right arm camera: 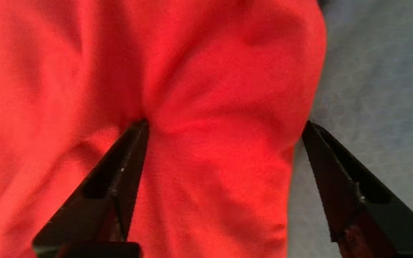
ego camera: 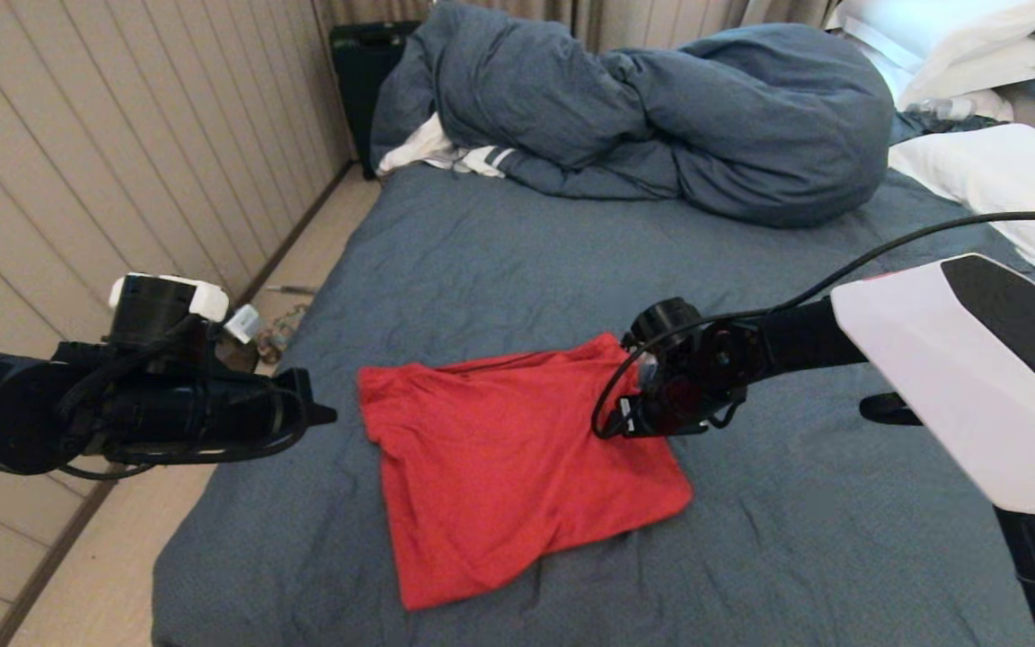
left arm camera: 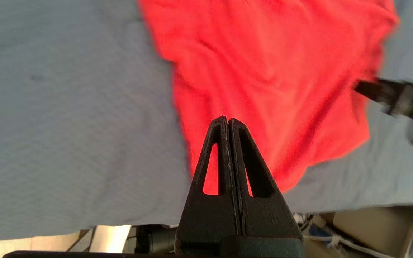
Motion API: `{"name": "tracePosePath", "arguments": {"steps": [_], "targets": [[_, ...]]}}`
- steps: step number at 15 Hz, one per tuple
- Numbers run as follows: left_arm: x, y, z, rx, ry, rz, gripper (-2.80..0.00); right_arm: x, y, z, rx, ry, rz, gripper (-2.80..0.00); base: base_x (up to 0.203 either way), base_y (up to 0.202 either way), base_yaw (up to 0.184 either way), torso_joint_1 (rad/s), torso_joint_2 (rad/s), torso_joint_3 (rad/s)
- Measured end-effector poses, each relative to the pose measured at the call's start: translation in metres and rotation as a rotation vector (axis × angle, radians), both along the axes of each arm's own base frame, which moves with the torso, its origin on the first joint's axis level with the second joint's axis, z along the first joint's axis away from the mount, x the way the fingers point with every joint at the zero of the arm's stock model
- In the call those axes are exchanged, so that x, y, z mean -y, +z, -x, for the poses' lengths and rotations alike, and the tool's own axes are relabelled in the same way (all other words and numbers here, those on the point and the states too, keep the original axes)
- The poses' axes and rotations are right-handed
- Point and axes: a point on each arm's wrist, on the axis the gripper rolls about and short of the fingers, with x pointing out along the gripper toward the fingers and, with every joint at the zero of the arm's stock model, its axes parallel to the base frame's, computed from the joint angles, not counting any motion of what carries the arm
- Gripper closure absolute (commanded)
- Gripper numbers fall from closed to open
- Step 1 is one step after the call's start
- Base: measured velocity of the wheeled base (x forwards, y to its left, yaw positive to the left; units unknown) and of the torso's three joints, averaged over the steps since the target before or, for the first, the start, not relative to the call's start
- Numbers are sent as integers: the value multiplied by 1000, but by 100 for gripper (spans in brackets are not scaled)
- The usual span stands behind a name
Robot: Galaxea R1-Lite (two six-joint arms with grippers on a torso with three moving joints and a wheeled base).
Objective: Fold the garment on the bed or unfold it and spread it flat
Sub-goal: Fold the red T-shirt
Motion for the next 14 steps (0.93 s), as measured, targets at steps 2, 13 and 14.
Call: {"name": "tracePosePath", "arguments": {"steps": [2,13,14], "targets": [[-1,4,1,15,4,3,0,-10,-9,2,-19,21,9,-280,0,0,0,0,0,0],[-2,3,2,13,4,2,0,-11,-3,9,-22,14,-9,0,0,0,0,0,0,0],[-1,3,2,14,4,3,0,-8,1,11,-16,11,-12,0,0,0,0,0,0,0]]}}
